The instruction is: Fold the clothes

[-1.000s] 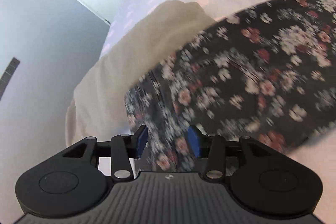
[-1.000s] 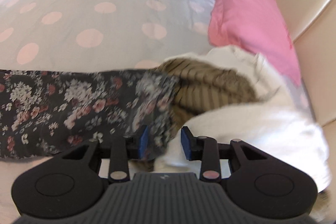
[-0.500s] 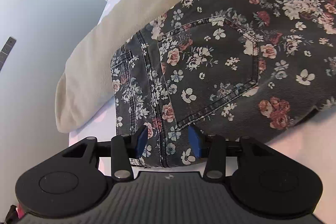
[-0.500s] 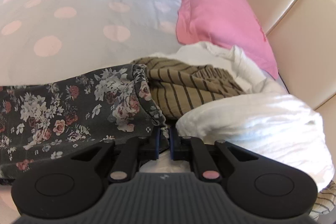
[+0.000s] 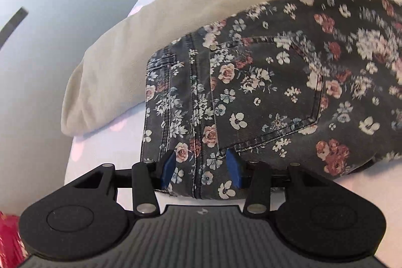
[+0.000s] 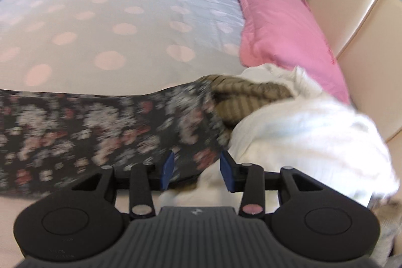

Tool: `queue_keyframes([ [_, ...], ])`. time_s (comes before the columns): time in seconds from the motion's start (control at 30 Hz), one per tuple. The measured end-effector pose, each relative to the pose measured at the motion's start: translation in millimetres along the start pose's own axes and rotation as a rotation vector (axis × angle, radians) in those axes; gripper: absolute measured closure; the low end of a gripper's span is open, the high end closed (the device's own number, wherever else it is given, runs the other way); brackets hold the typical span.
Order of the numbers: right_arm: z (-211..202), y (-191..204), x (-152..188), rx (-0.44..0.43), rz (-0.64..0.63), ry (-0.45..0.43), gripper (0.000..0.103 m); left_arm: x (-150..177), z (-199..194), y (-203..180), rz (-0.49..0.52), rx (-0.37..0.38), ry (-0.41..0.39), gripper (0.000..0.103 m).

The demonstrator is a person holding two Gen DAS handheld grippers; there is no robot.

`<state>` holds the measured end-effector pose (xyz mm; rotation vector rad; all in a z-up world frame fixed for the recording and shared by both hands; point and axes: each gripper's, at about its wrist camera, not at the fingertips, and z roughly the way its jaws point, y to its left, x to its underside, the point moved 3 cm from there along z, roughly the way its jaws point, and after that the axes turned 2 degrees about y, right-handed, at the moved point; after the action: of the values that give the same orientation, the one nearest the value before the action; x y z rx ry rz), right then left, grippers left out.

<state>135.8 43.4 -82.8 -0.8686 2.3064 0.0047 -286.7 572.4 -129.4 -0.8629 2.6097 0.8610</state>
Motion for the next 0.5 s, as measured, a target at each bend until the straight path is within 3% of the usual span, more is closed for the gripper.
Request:
queue_keyframes([
  [0.23,-34.2,8.8,47.6,-0.128,0.163,0.005,0.059,10.6,-24.3,10.7,-0.125,0.083,-0.004,0.06],
  [0.5,-47.4,30.4,87.0,-0.209,0.265,0.083,0.058,41.4,-28.7,38.1,-0.399,0.272,0.041,0.06],
])
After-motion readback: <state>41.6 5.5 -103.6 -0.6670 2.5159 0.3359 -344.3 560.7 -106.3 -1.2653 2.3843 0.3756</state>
